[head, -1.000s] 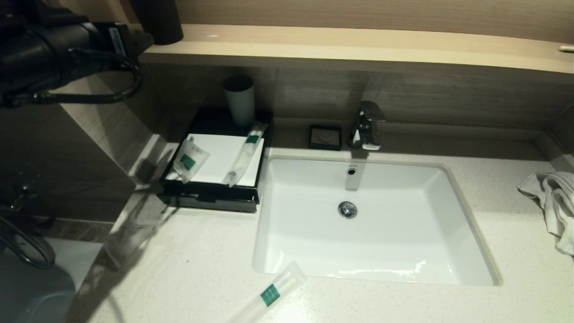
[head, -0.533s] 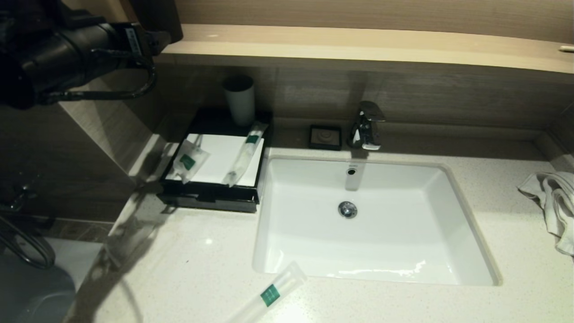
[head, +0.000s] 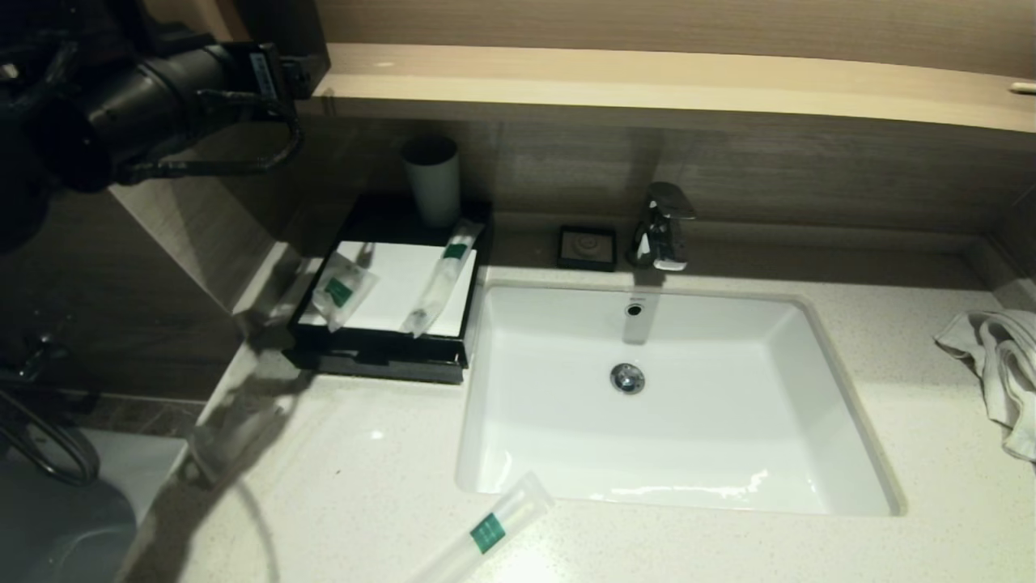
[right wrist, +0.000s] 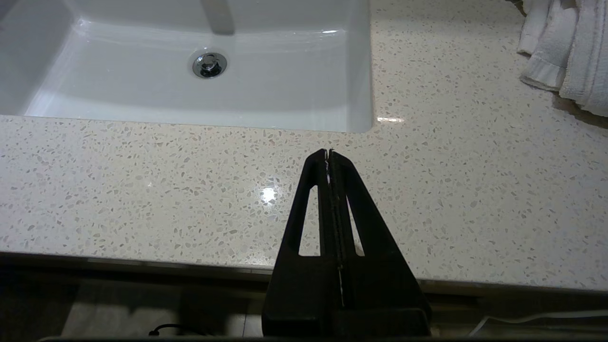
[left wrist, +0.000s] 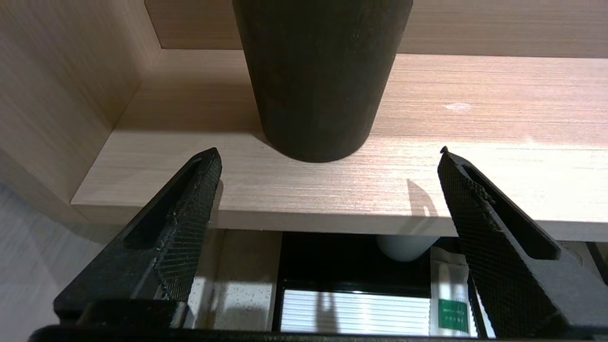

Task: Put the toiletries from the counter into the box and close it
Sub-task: Pick up the cup

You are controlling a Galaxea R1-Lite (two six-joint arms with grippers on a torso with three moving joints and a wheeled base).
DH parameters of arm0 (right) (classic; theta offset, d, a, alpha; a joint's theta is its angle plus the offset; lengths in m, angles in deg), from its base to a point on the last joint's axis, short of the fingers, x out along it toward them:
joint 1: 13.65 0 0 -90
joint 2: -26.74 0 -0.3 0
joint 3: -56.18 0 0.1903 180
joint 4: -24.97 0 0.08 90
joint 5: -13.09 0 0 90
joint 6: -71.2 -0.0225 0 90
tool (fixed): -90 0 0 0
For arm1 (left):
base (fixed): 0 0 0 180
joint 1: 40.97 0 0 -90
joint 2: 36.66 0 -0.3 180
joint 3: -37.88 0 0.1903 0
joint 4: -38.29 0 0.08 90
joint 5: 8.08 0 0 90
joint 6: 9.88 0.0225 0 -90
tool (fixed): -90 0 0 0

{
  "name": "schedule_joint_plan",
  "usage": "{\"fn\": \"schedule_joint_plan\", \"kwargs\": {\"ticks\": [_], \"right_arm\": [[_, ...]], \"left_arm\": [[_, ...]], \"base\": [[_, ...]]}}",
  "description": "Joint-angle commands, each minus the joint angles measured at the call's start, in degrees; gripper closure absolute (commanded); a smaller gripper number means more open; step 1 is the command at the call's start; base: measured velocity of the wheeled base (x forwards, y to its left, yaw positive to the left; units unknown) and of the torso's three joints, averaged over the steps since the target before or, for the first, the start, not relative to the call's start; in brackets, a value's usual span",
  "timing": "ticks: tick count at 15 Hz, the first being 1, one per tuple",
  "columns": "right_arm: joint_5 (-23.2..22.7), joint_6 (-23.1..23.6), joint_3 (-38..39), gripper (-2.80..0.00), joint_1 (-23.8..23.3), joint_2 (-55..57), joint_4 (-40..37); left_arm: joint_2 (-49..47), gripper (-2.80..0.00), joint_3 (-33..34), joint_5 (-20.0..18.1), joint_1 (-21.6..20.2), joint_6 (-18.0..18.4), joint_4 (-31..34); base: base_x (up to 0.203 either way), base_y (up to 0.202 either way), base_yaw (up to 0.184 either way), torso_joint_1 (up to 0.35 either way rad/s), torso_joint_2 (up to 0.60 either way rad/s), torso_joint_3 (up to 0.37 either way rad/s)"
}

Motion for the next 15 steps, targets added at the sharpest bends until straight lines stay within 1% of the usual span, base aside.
{"fn": "schedule_joint_plan", "kwargs": {"ticks": [1,9,13,15], "right_arm": [[-0.03,0.04,0.00,0.00,0.02,0.00,0.01],[-0.03,0.04,0.00,0.00,0.02,0.00,0.01],[-0.03,0.04,0.00,0.00,0.02,0.00,0.01],[-0.03,0.04,0.00,0.00,-0.06,0.00,0.01]], "left_arm": [[-1.46,-2.80,-1.50,0.07,-0.02,0.00,-0.17],[-4.25,-2.80,-2.81,0.07,-0.05,-0.06,-2.96],[-5.03,-2.80,-3.79,0.07,-0.10,-0.09,-2.98],[-5.75,-2.80,-4.97,0.75,-0.09,-0.09,-2.98]], "base": [[0.000,0.000,0.000,0.000,0.00,0.000],[0.000,0.000,0.000,0.000,0.00,0.000],[0.000,0.000,0.000,0.000,0.00,0.000],[0.000,0.000,0.000,0.000,0.00,0.000]]}}
